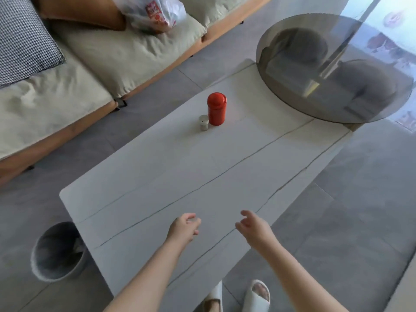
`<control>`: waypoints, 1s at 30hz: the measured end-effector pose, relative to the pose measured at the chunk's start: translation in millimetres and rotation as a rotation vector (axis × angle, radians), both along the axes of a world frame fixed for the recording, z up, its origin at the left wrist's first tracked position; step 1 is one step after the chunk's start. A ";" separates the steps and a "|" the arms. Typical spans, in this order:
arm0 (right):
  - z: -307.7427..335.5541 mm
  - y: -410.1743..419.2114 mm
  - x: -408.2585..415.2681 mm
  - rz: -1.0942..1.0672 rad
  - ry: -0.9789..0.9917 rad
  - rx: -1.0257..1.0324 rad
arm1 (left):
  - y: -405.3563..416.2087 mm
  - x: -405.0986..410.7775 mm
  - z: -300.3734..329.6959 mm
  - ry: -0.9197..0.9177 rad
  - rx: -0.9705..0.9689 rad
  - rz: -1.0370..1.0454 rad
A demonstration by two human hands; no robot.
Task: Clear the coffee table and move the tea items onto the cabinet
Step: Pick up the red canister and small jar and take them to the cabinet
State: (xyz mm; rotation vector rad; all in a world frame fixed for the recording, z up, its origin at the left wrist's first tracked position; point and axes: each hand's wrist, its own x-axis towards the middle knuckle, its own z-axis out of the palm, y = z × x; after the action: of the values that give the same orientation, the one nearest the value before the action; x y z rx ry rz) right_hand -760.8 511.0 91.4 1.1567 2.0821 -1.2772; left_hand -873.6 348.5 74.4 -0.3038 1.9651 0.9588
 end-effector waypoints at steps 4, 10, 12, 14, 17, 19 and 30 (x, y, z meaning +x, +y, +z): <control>-5.8 23.9 -45.6 0.060 0.000 0.021 | 18.3 -26.3 -3.4 0.032 0.035 0.019; -22.8 69.4 -120.6 0.157 0.023 0.074 | 51.6 -76.3 -17.8 0.116 0.019 0.062; -32.3 88.8 -155.4 0.243 0.066 0.156 | 70.7 -103.4 -27.4 0.178 -0.016 0.067; -43.8 109.3 -188.6 0.302 0.114 0.248 | 94.6 -131.8 -40.7 0.243 -0.069 0.026; -63.8 142.3 -236.9 0.359 0.189 0.370 | 136.5 -176.0 -62.5 0.339 -0.096 -0.056; -77.2 163.5 -268.0 0.384 0.213 0.436 | 164.7 -203.7 -78.8 0.397 -0.086 -0.078; -143.1 224.8 -373.7 0.499 0.361 0.608 | 248.3 -293.1 -162.7 0.579 -0.122 -0.192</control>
State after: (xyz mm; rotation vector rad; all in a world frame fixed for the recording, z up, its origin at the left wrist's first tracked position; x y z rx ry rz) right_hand -1134.5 735.7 -51.7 0.5498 2.9075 -0.6614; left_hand -1166.7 596.8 -88.3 0.1143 2.5283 0.8635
